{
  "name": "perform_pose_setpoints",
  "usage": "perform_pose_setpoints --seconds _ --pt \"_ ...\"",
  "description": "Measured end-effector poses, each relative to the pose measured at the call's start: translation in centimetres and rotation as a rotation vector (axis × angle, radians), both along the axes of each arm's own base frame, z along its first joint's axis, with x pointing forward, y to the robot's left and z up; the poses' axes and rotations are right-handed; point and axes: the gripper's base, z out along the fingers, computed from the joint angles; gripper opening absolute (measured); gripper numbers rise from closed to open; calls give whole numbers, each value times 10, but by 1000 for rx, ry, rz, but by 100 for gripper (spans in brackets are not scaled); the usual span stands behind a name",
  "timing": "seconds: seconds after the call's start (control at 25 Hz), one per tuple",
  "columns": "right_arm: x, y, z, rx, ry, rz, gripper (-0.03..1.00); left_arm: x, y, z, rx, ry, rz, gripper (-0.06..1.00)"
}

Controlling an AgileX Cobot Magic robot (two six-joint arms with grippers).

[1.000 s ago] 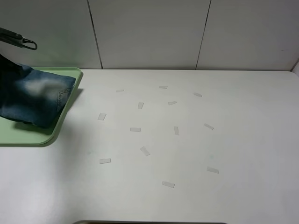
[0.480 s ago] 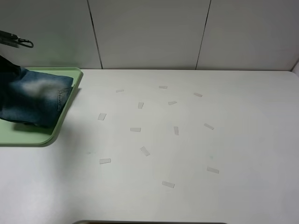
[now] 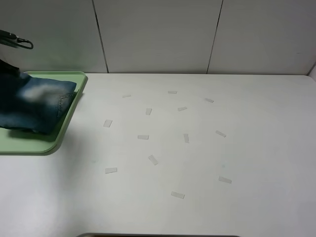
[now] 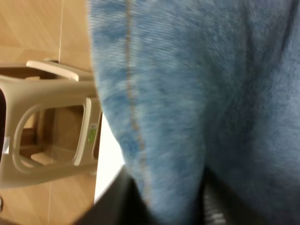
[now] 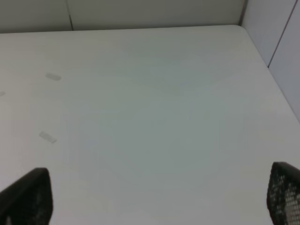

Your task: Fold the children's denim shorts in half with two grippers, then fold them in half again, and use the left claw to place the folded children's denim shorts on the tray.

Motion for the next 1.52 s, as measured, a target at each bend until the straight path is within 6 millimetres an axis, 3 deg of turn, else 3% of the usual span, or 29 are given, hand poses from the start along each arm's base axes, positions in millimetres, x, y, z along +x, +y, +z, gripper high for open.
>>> perform_pose_setpoints --seconds 0.12,0.16,0.28,0.52,0.68,0.84,0.88,1.12,1.24,1.52 --pt "0 0 0 0 0 0 69 3 -2 0 -30 -37 5 79" --pt "0 0 0 0 0 0 69 3 -2 0 -30 -37 5 79" --pt "0 0 0 0 0 0 69 3 -4 0 -62 -56 18 92" --pt "0 0 0 0 0 0 69 3 -5 6 -90 -87 29 94" --pt "0 0 0 0 0 0 69 1 -9 24 -127 -152 25 93" --pt "0 0 0 0 0 0 69 -6 -16 56 -168 -248 -9 89" --pt "0 0 0 0 0 0 69 -11 -19 74 -182 -291 -27 89" --pt "0 0 0 0 0 0 69 -39 -28 123 -170 -458 -85 88" --pt "0 0 0 0 0 0 69 -66 -36 136 -161 -598 -130 88" --pt "0 0 0 0 0 0 69 -150 -54 158 -145 -821 -181 88"
